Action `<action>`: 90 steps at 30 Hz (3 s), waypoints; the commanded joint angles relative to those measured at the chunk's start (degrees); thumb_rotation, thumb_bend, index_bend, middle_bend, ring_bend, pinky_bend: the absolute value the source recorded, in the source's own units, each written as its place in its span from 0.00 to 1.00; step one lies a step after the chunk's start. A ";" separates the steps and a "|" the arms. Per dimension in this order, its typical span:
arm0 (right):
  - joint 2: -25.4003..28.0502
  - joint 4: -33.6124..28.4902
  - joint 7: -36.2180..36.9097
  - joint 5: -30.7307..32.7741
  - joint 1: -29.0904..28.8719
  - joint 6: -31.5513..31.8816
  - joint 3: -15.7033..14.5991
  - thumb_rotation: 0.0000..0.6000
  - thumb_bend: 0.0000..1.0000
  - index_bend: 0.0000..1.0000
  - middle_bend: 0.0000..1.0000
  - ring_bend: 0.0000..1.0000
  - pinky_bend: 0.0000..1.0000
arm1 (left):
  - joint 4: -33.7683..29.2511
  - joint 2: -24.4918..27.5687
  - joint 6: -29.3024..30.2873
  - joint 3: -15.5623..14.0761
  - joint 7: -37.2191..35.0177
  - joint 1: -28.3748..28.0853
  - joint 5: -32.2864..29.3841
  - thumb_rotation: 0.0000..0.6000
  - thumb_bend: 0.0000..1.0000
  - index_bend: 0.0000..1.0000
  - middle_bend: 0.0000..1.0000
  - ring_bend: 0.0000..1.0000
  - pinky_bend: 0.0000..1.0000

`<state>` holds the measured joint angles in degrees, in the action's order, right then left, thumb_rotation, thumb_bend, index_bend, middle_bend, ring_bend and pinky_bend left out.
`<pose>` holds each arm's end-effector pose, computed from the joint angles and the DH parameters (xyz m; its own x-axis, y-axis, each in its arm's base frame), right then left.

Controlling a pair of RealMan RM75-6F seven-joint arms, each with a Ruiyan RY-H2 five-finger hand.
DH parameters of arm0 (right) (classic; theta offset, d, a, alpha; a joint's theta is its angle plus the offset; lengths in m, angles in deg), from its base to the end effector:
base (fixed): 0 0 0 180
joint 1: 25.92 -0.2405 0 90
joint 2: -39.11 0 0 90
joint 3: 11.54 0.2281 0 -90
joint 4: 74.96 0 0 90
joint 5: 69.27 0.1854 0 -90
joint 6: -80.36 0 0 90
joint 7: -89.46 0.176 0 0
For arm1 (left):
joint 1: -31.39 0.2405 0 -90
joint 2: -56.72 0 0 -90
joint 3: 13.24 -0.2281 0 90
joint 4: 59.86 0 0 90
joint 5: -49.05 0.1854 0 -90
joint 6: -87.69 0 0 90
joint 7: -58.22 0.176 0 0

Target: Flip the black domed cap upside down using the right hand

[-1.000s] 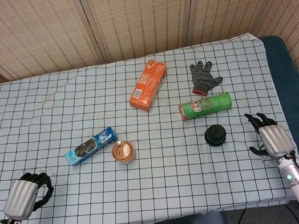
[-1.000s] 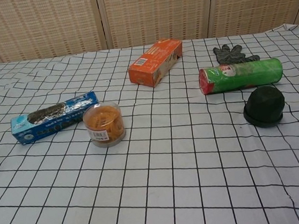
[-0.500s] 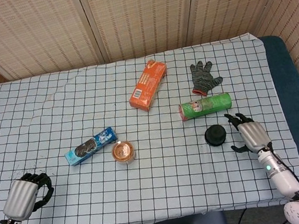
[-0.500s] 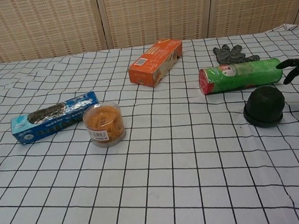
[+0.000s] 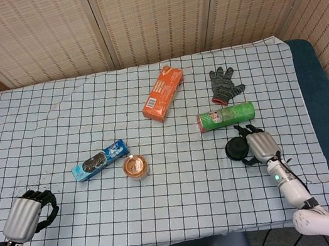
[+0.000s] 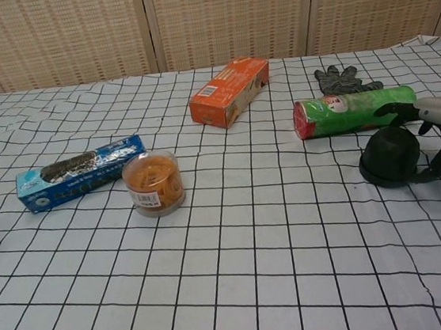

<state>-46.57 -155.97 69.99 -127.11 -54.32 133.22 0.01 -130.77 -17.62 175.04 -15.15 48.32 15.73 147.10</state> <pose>-0.2395 -0.3247 0.0203 0.3784 -0.3601 0.8528 -0.9190 -0.0358 0.3926 -0.2545 0.2454 0.1235 0.4372 -0.0167 0.8992 0.8315 -0.3735 -0.4112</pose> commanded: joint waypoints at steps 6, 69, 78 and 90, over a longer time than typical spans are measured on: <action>-1.03 0.99 -0.05 1.17 -0.93 -0.47 -0.92 1.00 0.09 0.08 0.18 0.06 0.19 | 0.15 0.14 0.39 0.10 -0.83 0.08 -0.01 1.00 0.59 0.34 0.53 0.56 0.52; 4.64 -9.92 -35.13 -8.14 10.48 31.08 -2.78 1.00 0.21 0.70 0.64 0.55 0.74 | -0.99 0.55 -0.89 -0.24 0.58 -0.08 -0.03 1.00 0.59 0.34 0.53 0.56 0.52; 0.00 7.19 20.88 -38.21 7.73 38.86 -7.90 1.00 0.21 0.69 0.64 0.55 0.74 | -0.81 0.65 -0.54 -0.36 0.12 0.04 0.20 1.00 0.59 0.34 0.53 0.56 0.52; -7.25 22.87 40.29 -48.18 6.14 56.43 -5.89 1.00 0.21 0.67 0.64 0.55 0.74 | -0.89 0.65 -0.71 -0.34 0.28 -0.05 0.21 1.00 0.59 0.34 0.53 0.56 0.52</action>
<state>-48.85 -145.11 98.68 -163.95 -46.79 179.17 -5.54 -131.65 -16.97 174.32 -15.50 48.59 15.69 147.30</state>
